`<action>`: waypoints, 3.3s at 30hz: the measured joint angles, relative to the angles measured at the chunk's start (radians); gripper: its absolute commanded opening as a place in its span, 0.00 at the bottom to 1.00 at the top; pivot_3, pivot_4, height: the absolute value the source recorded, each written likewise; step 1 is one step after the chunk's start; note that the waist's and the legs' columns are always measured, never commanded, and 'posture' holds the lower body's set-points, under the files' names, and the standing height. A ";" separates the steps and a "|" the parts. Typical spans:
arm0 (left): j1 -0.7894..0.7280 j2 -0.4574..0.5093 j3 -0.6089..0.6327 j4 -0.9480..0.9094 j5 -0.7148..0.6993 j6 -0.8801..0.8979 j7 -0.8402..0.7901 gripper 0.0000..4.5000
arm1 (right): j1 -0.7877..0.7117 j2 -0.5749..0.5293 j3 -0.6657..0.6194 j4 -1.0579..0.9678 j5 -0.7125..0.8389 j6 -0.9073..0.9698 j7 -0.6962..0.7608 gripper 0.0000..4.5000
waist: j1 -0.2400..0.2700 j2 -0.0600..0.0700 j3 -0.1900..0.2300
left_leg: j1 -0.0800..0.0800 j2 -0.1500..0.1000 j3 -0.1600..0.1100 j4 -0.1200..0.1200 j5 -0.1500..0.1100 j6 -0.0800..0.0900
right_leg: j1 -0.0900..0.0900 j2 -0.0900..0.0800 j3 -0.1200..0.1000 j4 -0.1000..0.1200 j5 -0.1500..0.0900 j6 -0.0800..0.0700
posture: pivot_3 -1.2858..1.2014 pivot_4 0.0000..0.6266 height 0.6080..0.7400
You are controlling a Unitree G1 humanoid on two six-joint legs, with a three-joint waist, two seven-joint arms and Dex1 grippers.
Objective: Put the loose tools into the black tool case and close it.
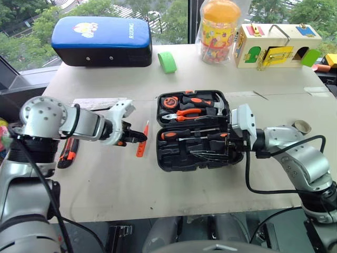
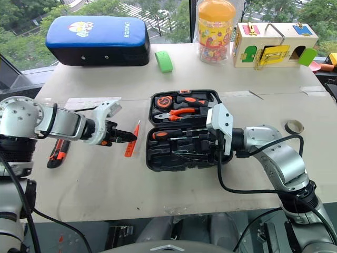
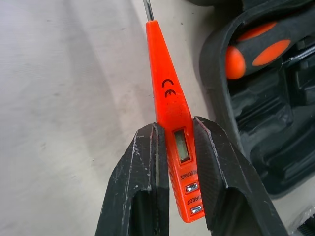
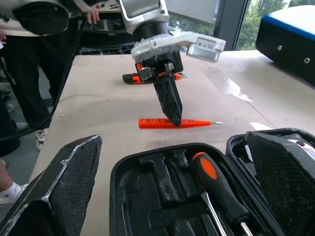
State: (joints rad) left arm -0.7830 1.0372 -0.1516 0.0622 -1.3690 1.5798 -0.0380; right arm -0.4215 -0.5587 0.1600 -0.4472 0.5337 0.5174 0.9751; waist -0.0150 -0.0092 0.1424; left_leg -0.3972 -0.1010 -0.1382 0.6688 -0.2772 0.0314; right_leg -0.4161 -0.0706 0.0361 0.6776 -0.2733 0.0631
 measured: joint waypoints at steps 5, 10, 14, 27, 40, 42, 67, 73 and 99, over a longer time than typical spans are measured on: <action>-0.095 0.100 -0.187 -0.178 0.344 -0.377 -0.683 0.11 | 0.001 -0.045 -0.001 0.012 0.005 0.005 0.027 1.00 | 0.013 0.000 0.001 | -0.001 0.000 0.000 0.000 0.000 0.000 | 0.001 -0.001 -0.002 -0.003 0.000 0.000 | 0.52 0.24 0.96; -0.173 0.067 -0.406 -0.186 0.698 -0.752 -1.186 0.11 | 0.023 -0.107 -0.024 0.011 0.016 0.024 0.047 1.00 | 0.006 0.000 0.001 | -0.001 0.001 0.000 -0.001 0.000 0.000 | 0.001 0.000 -0.002 -0.005 0.000 0.000 | 0.52 0.24 0.96; -0.238 -0.035 -0.547 -0.066 0.946 -0.943 -1.392 0.11 | 0.051 -0.114 -0.043 -0.010 0.024 0.036 0.032 1.00 | 0.003 -0.002 0.002 | -0.002 0.001 0.000 -0.001 0.000 0.000 | 0.001 0.000 -0.002 -0.004 0.000 0.000 | 0.52 0.24 0.96; -0.351 -0.317 -0.618 0.255 1.274 -1.196 -1.572 0.11 | 0.120 -0.118 -0.090 -0.100 0.047 0.077 -0.071 1.00 | 0.001 -0.003 0.003 | -0.003 0.000 -0.002 0.001 0.000 0.001 | 0.001 0.000 -0.008 -0.004 0.000 0.000 | 0.52 0.24 0.96; -0.325 -0.396 -0.581 0.264 1.349 -1.000 -1.569 0.11 | 0.133 -0.118 -0.092 -0.107 0.056 0.091 -0.095 1.00 | -0.001 -0.004 0.003 | -0.003 0.000 -0.002 0.002 0.000 0.001 | 0.001 0.001 -0.009 -0.002 0.000 0.000 | 0.52 0.24 0.96; -0.318 -0.393 -0.576 0.261 1.359 -0.999 -1.569 0.11 | 0.133 -0.118 -0.092 -0.107 0.057 0.091 -0.095 1.00 | -0.001 -0.004 0.003 | -0.003 0.000 -0.002 0.002 0.000 0.001 | 0.001 0.001 -0.009 -0.002 0.000 0.000 | 0.52 0.24 0.96; -0.149 -0.135 -0.332 -0.008 1.025 -0.938 -1.551 0.77 | 0.130 -0.110 -0.086 -0.104 0.060 0.091 -0.094 1.00 | 0.003 -0.004 0.003 | -0.003 0.000 -0.004 0.004 0.000 0.001 | 0.002 0.000 -0.009 0.000 0.000 0.000 | 0.52 0.24 0.96; 0.140 -0.279 -0.120 -0.060 0.996 -1.052 -1.318 0.21 | 0.131 -0.125 -0.095 -0.084 0.053 0.089 -0.091 1.00 | 0.002 -0.003 0.003 | -0.002 0.000 -0.004 0.004 0.000 0.000 | 0.002 0.000 -0.008 0.000 0.000 0.000 | 0.52 0.24 0.96; 0.302 -0.397 -0.101 0.026 1.152 -1.354 -1.142 0.01 | 0.133 -0.143 -0.102 -0.074 0.055 0.094 -0.091 1.00 | 0.003 -0.003 0.002 | -0.001 0.000 -0.005 0.004 0.000 0.000 | 0.004 0.000 -0.007 0.000 0.000 0.000 | 0.52 0.24 0.96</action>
State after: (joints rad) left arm -0.4809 0.6403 -0.2523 0.0887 -0.2171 0.2261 -1.1801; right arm -0.2882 -0.7016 0.0585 -0.5214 0.5884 0.6110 0.8844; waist -0.0120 -0.0120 0.1443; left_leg -0.3982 -0.1009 -0.1429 0.6727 -0.2772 0.0317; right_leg -0.4123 -0.0709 0.0288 0.6772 -0.2734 0.0633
